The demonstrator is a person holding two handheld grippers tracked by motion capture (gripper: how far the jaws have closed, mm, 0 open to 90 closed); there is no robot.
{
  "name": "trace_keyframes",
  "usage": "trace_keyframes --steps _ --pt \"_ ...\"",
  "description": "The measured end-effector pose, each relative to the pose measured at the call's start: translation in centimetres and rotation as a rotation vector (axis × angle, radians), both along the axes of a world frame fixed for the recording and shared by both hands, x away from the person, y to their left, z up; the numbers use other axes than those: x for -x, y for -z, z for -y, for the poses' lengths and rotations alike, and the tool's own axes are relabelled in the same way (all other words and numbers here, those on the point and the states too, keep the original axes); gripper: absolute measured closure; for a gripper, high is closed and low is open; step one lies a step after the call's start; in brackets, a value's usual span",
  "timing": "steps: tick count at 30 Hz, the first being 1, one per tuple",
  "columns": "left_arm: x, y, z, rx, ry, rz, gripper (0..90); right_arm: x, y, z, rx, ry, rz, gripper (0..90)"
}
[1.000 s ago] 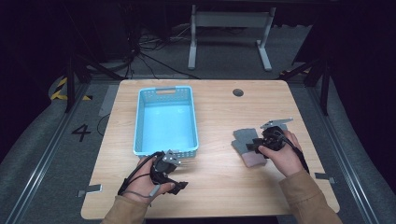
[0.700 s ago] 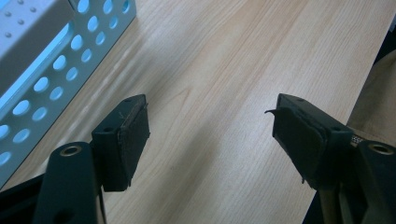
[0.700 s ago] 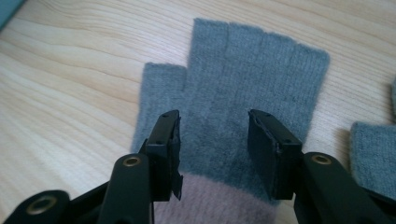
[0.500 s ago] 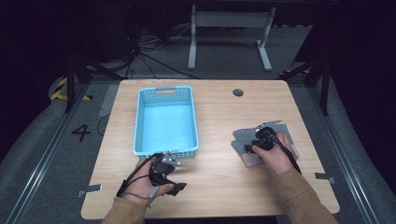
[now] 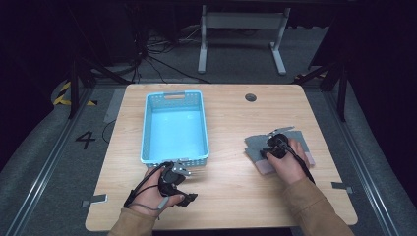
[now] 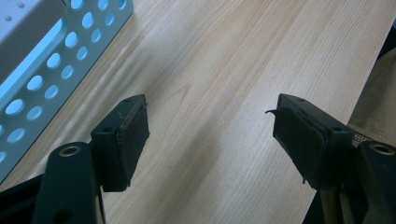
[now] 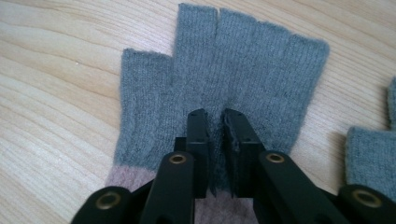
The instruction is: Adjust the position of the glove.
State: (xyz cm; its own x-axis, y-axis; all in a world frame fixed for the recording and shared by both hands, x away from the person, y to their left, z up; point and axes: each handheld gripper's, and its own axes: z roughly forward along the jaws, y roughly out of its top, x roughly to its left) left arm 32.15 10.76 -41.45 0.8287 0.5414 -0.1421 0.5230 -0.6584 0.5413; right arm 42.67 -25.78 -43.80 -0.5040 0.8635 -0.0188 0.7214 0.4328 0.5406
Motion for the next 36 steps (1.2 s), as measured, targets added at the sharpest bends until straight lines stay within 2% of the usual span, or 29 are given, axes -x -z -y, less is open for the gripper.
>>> trace_keyframes --steps 1,4,7,10,18,22,25,26,29,30,32,33,34,35,36 --pt "0.0 0.0 0.0 -0.001 -0.001 0.0 27.5 0.0 -0.1 0.0 0.001 -0.006 0.006 84.7" --pt "0.0 -0.1 -0.1 0.002 -0.001 0.002 27.5 0.1 -0.2 0.1 -0.011 -0.009 0.005 85.6" --pt "0.0 -0.3 -0.1 0.005 0.0 0.008 27.5 0.3 -0.6 0.2 -0.014 -0.012 0.024 86.0" --pt "0.0 -0.5 -0.1 0.011 0.002 0.01 27.5 0.7 -1.6 0.3 -0.037 -0.022 0.045 86.0" --pt "-0.2 -0.5 0.2 0.01 0.013 0.012 27.5 1.7 -3.5 0.6 -0.07 -0.041 0.059 85.8" --pt "-0.3 -0.6 0.4 0.012 0.02 0.012 27.5 2.1 -3.9 0.6 -0.083 -0.057 0.062 85.7" --pt "-0.4 -0.6 0.6 0.015 0.024 0.013 27.5 2.5 -4.5 0.7 -0.082 -0.083 0.064 85.7" --pt "-0.5 -0.6 0.6 0.015 0.026 0.013 27.5 2.7 -4.7 0.8 -0.079 -0.108 0.061 85.5" --pt "-0.6 -0.6 0.9 0.014 0.032 0.012 27.5 2.9 -4.9 0.8 -0.071 -0.132 0.044 85.4" --pt "-0.7 -0.6 1.0 0.013 0.032 0.01 27.5 3.3 -5.0 0.8 -0.068 -0.171 0.04 85.4" --pt "-0.9 -0.7 1.2 0.012 0.038 0.014 27.5 3.5 -5.2 0.7 -0.063 -0.214 0.036 85.4" --pt "-0.9 -0.7 1.2 0.012 0.038 0.014 27.4 3.5 -5.2 0.7 -0.063 -0.214 0.036 85.4" --pt "-1.0 -0.7 1.4 0.011 0.044 0.012 27.5 3.8 -5.2 0.4 -0.055 -0.255 0.03 85.4" --pt "-1.0 -0.7 1.4 0.011 0.044 0.012 27.5 3.8 -5.2 0.4 -0.055 -0.255 0.03 85.4" --pt "-1.1 -0.7 1.5 0.014 0.045 0.011 27.5 4.0 -5.2 0.2 -0.052 -0.278 0.031 85.4"
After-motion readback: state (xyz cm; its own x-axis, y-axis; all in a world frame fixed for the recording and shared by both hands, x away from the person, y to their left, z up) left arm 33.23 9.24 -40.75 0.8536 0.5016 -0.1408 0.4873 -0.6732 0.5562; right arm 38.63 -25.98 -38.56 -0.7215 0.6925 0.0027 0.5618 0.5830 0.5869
